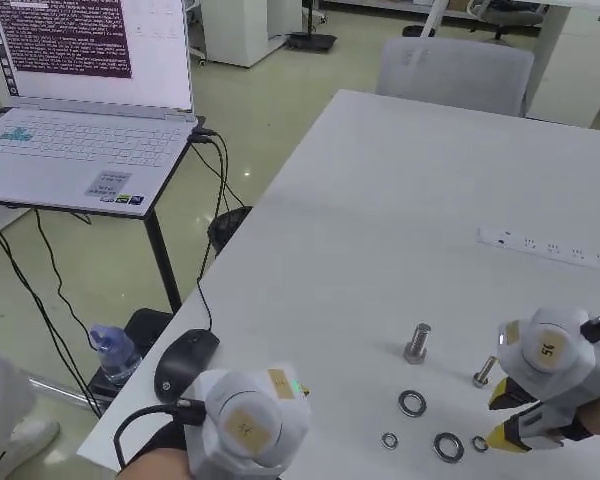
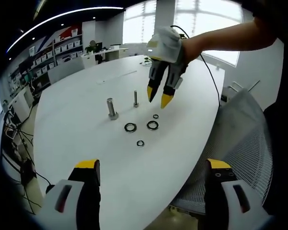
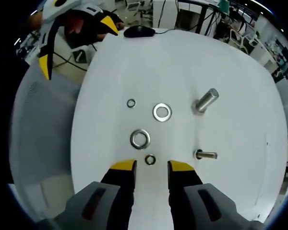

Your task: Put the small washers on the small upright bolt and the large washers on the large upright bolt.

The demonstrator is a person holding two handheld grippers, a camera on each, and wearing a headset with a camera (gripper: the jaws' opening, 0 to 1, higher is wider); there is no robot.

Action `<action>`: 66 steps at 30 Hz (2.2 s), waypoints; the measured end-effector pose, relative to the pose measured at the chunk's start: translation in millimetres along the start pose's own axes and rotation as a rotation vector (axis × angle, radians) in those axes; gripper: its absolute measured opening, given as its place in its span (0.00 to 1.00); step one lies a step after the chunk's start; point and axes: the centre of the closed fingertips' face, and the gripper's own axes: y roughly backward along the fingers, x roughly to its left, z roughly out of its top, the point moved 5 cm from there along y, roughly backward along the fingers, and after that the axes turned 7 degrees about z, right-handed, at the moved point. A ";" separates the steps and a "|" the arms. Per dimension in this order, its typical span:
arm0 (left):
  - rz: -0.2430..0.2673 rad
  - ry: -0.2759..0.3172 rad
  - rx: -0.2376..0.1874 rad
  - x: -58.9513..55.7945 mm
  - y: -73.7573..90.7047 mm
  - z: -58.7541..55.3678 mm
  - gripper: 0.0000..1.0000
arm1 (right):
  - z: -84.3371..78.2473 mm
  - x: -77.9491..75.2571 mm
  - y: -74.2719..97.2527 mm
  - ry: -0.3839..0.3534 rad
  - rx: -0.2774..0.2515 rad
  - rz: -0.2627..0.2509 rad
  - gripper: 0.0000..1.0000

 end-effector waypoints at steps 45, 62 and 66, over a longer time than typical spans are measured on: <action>0.000 0.006 0.014 -1.8 5.8 -5.2 0.82 | -12.2 -4.0 -37.7 0.005 0.015 -0.008 0.15; 0.014 -0.010 0.013 -4.2 6.6 -2.4 0.79 | -12.4 -4.1 -37.6 -0.028 0.032 -0.020 0.14; 0.013 -0.017 0.017 -4.7 6.7 -2.2 0.79 | -12.4 -4.6 -33.8 -0.042 0.018 -0.020 0.14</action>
